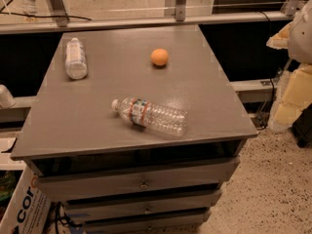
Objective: Move orange near blue plastic bottle
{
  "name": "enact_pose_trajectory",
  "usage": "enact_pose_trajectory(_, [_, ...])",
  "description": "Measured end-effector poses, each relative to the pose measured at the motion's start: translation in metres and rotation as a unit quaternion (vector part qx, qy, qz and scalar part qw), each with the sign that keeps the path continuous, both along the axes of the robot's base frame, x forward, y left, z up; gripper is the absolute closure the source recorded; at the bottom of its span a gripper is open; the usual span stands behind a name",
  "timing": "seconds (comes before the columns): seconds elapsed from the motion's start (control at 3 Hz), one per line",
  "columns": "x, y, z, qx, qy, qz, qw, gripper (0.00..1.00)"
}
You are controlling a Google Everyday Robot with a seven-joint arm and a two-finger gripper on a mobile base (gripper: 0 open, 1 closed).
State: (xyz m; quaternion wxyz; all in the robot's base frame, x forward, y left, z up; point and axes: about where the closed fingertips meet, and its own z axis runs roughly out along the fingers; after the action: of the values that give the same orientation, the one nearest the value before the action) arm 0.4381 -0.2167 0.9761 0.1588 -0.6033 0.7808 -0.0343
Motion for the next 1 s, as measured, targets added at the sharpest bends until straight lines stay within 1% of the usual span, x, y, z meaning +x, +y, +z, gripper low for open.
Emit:
enact_pose_trajectory(0.33, [0.000, 0.000, 0.000, 0.000, 0.000, 0.000, 1.0000, 0.00])
enact_pose_trajectory(0.67, [0.003, 0.002, 0.000, 0.007, -0.010, 0.005, 0.9999, 0.00])
enact_pose_trajectory(1.0, [0.025, 0.011, -0.017, 0.032, -0.019, 0.008, 0.9993, 0.00])
